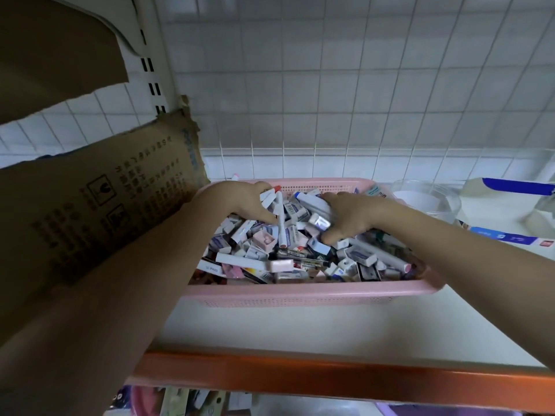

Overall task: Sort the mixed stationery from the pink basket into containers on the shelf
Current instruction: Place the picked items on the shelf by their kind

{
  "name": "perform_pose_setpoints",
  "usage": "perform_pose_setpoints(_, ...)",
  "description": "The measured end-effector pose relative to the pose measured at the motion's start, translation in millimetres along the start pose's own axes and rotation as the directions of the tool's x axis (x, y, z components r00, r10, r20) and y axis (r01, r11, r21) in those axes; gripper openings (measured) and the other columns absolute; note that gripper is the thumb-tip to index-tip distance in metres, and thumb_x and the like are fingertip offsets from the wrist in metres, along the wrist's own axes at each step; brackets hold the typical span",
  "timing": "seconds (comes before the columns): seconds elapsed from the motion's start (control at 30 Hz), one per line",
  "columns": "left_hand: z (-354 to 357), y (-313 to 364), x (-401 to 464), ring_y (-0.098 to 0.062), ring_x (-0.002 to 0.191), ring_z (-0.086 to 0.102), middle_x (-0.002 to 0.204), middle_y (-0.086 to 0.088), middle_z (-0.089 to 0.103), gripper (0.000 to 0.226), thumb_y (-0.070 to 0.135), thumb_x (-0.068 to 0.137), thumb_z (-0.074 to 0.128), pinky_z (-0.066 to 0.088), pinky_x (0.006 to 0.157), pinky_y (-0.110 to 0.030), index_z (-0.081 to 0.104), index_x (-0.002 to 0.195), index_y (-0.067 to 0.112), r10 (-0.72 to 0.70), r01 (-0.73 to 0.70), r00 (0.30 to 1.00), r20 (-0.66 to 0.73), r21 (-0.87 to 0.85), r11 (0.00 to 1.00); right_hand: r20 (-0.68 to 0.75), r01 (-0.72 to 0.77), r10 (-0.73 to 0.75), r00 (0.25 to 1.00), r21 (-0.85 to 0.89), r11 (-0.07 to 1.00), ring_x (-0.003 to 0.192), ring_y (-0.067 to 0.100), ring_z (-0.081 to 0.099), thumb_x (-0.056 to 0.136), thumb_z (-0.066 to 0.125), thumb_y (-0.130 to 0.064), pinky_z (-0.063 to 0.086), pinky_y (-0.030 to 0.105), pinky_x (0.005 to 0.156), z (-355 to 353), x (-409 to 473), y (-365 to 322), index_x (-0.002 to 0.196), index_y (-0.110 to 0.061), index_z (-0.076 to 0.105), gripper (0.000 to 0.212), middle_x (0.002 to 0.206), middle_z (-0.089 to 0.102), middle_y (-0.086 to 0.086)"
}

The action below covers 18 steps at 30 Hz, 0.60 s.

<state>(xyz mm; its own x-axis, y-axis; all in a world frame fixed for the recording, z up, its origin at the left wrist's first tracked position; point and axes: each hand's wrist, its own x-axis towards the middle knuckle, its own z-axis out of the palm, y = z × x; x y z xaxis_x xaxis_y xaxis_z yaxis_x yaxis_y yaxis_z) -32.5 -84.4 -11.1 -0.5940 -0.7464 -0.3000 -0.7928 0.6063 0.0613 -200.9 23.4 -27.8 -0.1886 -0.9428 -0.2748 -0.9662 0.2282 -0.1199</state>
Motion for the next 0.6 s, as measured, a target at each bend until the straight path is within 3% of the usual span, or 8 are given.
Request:
perform_pose_setpoints(0.1, 5, -2, -2, -0.023, 0.122, 0.047, 0.142, -0.002, 0.044, 0.072, 0.05, 0.085, 0.062, 0.037, 0.091, -0.031, 0.033, 0.144, 0.021, 0.028, -0.036, 0.996, -0.087, -0.091, 0.995, -0.034, 0.012, -0.009, 0.999, 0.098, 0.995, 0.086, 0.021, 0.055, 0.076, 0.072, -0.029, 0.048, 0.031, 0.071, -2, -4, 0, 0.119, -0.011, 0.041, 0.056, 0.098, 0.055, 0.003)
perform_pose_setpoints(0.2, 13, -8, -2, -0.025, 0.091, 0.061, 0.101, -0.003, 0.06, 0.042, 0.044, 0.083, 0.063, 0.05, 0.078, -0.038, 0.051, 0.12, 0.028, -0.029, -0.009, 0.977, -0.213, -0.173, 0.985, -0.173, 0.05, 0.019, 0.985, 0.382, 0.923, 0.064, 0.018, 0.054, 0.078, 0.07, -0.016, 0.047, 0.028, 0.058, 0, -4, 9, 0.089, -0.011, 0.051, 0.023, 0.077, 0.056, 0.005)
perform_pose_setpoints(0.27, 13, -8, -4, -0.025, 0.078, 0.061, 0.089, -0.001, 0.057, 0.029, 0.025, 0.085, 0.057, 0.053, 0.072, -0.039, 0.05, 0.113, 0.027, -0.055, -0.019, 0.961, -0.271, -0.265, 0.964, -0.241, 0.075, 0.052, 0.969, 0.489, 0.869, 0.054, 0.016, 0.049, 0.077, 0.069, -0.011, 0.043, 0.024, 0.049, 0, -6, 12, 0.075, -0.015, 0.046, 0.024, 0.068, 0.052, 0.004)
perform_pose_setpoints(0.37, 9, -4, -9, -0.023, 0.068, 0.053, 0.086, -0.004, 0.053, 0.022, 0.007, 0.089, 0.049, 0.046, 0.056, -0.031, 0.046, 0.108, 0.017, -0.085, -0.083, 0.936, -0.341, -0.45, 0.889, -0.288, 0.113, 0.057, 0.956, 0.538, 0.835, 0.043, 0.013, 0.05, 0.078, 0.068, -0.008, 0.044, 0.023, 0.042, -3, -10, 11, 0.08, -0.015, 0.049, 0.02, 0.067, 0.055, 0.005)
perform_pose_setpoints(0.5, 6, 3, -20, -0.015, 0.058, 0.05, 0.08, -0.004, 0.052, 0.015, 0.014, 0.096, 0.046, 0.04, 0.041, -0.019, 0.048, 0.11, 0.013, -0.167, -0.125, 0.913, -0.373, -0.644, 0.755, -0.409, 0.215, 0.084, 0.908, 0.63, 0.746, 0.037, 0.01, 0.043, 0.082, 0.064, -0.009, 0.035, 0.015, 0.035, -5, -13, 7, 0.077, -0.013, 0.047, 0.017, 0.059, 0.048, 0.002)
perform_pose_setpoints(0.6, 10, 6, -25, -0.017, 0.051, 0.052, 0.075, -0.008, 0.062, 0.026, 0.025, 0.096, 0.051, 0.045, 0.048, -0.027, 0.056, 0.109, 0.003, -0.204, -0.108, 0.929, -0.31, -0.752, 0.65, -0.444, 0.239, 0.118, 0.888, 0.666, 0.707, 0.038, 0.006, 0.039, 0.086, 0.063, -0.013, 0.032, 0.013, 0.034, -5, -14, 4, 0.072, -0.016, 0.043, 0.024, 0.06, 0.044, 0.001)
